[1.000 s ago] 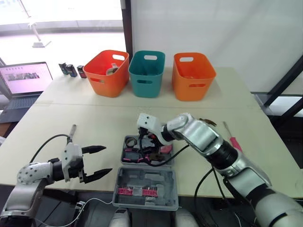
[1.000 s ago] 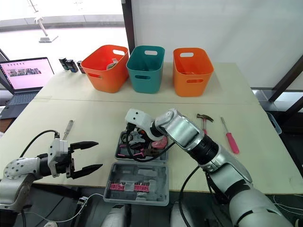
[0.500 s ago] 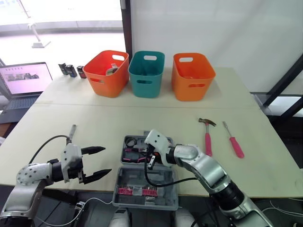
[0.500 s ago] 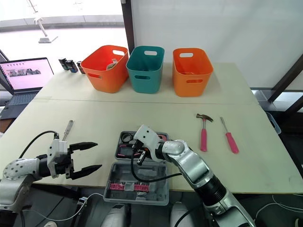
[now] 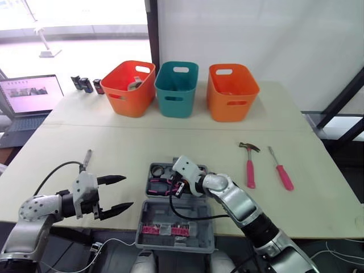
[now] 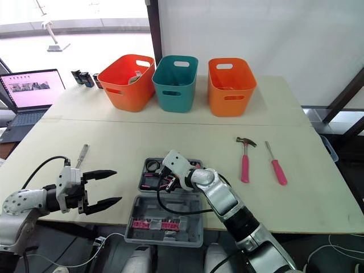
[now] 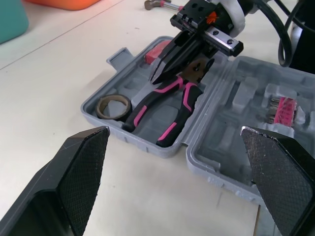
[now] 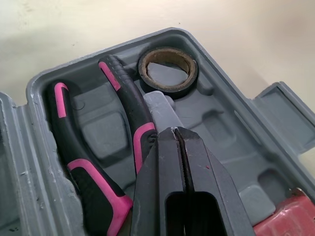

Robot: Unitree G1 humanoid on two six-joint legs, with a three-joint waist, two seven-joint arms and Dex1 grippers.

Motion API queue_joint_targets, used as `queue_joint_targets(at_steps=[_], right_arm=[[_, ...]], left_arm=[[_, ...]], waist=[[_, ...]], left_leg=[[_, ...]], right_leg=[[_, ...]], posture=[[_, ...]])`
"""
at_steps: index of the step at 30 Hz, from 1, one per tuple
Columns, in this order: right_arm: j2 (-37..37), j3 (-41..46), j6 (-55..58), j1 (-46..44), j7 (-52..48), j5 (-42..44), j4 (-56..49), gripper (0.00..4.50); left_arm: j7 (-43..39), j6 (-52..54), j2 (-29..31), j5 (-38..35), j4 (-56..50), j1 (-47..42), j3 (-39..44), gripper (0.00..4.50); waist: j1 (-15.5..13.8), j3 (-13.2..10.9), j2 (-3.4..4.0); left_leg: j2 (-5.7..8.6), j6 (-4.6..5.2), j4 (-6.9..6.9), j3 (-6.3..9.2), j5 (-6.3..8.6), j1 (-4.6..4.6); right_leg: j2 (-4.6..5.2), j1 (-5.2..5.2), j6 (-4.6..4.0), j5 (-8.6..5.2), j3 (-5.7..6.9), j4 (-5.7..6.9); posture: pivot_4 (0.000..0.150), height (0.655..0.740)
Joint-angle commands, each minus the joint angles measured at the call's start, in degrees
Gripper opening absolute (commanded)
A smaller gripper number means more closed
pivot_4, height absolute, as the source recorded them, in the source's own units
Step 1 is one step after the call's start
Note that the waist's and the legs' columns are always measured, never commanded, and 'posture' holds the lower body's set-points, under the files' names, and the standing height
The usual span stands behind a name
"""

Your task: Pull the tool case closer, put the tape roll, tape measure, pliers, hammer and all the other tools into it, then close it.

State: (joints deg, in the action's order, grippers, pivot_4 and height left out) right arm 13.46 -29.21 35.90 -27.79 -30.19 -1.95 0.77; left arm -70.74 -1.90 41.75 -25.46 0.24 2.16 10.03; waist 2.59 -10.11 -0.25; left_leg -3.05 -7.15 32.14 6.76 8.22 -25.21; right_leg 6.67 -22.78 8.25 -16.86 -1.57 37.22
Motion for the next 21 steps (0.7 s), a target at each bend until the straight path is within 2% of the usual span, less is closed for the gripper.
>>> queue_joint_targets(at_steps=[1,14,18,21], right_arm=[[1.3,-4.1,1.8,-0.1,-0.9,-4.0,2.7,0.03],[4.3,-13.8,-0.5,-3.3,-2.5,-17.6,9.4,0.03],[2.9,-12.4,-0.6,-4.0,-3.3,-17.7,9.0,0.03],[1.6,-8.3,-0.8,-4.2,-3.6,-15.3,6.3,0.03]], left_arm=[[0.4,-0.5,0.5,0.0,-0.8,0.0,0.9,4.5],[0.5,-0.8,0.8,0.4,-0.1,-0.5,0.8,4.5],[0.4,-0.3,0.9,0.4,-0.2,-0.5,0.7,4.5],[0.6,-0.2,0.9,0.7,-0.2,-0.5,0.6,4.5]], waist=[[0.0,0.0,-0.01],[-0.1,0.2,-0.24],[-0.1,0.6,-0.49],[-0.1,0.6,-0.51]], left_leg=[[0.0,0.0,0.0,0.0,0.0,0.02],[0.0,-0.02,-0.09,0.0,0.01,0.66],[0.0,-0.04,-0.11,0.0,0.03,0.81],[0.0,-0.04,-0.11,0.0,0.03,0.81]], right_leg=[[0.0,0.02,-0.02,-0.01,0.0,0.0],[0.0,0.5,-0.21,-0.13,0.0,-0.08],[0.02,0.55,-0.26,-0.19,0.0,-0.13],[0.01,0.56,-0.26,-0.18,0.0,-0.13]], posture=[[0.15,0.74],[0.15,0.74],[0.15,0.74],[0.15,0.74]])
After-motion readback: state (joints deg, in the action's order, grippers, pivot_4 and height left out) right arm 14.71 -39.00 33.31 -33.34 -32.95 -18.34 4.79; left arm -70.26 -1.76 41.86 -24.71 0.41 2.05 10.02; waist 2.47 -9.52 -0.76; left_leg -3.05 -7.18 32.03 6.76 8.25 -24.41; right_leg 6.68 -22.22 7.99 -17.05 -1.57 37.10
